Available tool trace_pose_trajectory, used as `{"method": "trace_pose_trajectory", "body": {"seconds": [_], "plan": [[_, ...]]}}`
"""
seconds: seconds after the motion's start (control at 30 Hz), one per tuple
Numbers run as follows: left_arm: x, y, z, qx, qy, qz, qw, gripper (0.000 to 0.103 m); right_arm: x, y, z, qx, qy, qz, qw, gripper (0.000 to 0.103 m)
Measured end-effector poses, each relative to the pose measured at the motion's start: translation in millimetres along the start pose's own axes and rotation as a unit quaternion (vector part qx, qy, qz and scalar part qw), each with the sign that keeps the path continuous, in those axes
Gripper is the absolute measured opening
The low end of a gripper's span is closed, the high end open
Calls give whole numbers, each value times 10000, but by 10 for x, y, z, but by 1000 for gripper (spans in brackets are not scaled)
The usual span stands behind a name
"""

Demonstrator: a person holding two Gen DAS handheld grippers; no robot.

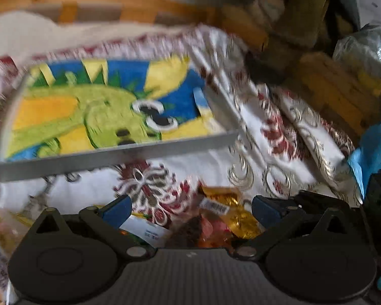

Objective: Organize snacks
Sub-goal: 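Move the left tool toward the brown snack bag while the right tool approaches the gold foil packet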

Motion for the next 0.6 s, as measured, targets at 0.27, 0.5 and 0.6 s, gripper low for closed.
{"method": "trace_pose_trajectory", "body": {"seconds": [0.27,0.5,0.6], "plan": [[43,275,8,269,388,-980,9941,100,32,46,47,-38,189,-89,9998,65],[103,389,72,355,846,-1672,9817,99,34,19,23,132,11,-268,9996,63],[121,417,53,381,848,-1841,9785,99,43,10,18,176,-62,-309,9993,63]]}}
Point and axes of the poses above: each gripper's, at about its wrist camera, not at the fingertips, and y roughly the way its jaws point, z to its right, x to its underside, the point moved 8 cm from there along y, roughly the way its jaws point, and after that the axes turned 5 degrees about x, right-handed, at the moved point
